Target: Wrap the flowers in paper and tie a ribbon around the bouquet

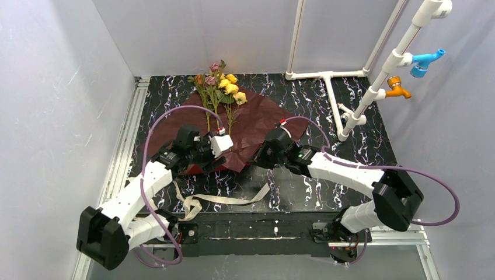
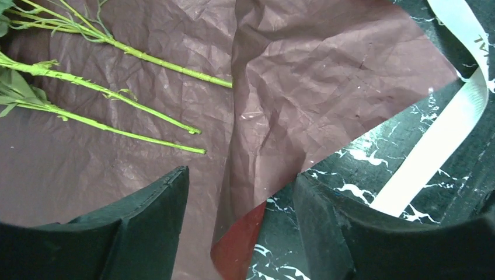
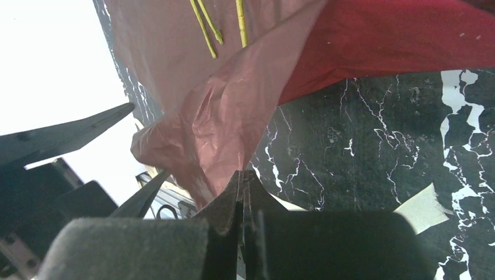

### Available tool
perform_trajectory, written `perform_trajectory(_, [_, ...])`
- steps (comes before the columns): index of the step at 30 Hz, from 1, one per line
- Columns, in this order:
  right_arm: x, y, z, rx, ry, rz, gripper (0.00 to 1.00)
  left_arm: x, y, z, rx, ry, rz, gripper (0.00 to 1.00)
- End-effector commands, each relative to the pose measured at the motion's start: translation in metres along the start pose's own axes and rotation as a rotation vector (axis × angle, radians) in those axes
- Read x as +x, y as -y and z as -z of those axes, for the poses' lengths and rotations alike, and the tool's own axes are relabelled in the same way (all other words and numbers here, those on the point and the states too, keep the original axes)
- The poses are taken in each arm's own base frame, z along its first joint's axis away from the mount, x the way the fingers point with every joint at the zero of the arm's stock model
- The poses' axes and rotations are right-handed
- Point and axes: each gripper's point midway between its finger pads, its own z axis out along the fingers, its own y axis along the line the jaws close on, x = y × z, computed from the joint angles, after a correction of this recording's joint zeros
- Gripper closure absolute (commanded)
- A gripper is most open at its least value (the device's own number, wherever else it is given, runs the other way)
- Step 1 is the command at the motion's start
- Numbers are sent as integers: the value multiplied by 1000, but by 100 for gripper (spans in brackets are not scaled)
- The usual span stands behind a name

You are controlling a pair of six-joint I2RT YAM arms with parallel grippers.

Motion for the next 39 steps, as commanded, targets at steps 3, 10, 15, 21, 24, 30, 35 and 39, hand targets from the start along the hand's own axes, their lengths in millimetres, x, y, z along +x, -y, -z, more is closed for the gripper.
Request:
perform_trajectory(3, [-9, -14, 16, -58, 14, 4, 99, 0, 0, -20, 42, 1, -16, 38])
perform_trajectory(10, [-15, -17, 17, -60, 15, 5, 99, 2, -2, -20, 17, 9, -20, 48])
perform_trajectory(15, [-24, -18, 17, -58, 28, 2, 99, -5, 3, -3, 19, 30, -10, 22])
perform_trajectory(21, [-25, -16, 13, -51, 23, 3, 99, 2, 7, 3, 8, 23, -28, 19])
perform_trajectory(24, [-27, -16, 12, -50, 22, -1, 99, 6, 10, -2, 20, 18, -15, 20])
perform_trajectory(30, [-35, -18, 10, -41, 39, -1, 99, 1, 12, -2, 31, 40, 10, 19])
perform_trajectory(35, [-40, -12, 1, -21, 39, 1, 99, -12, 15, 12, 39, 83, -20, 3])
perform_trajectory(39, [-44, -12, -7, -16, 36, 1, 99, -10, 18, 19, 42, 74, -32, 2])
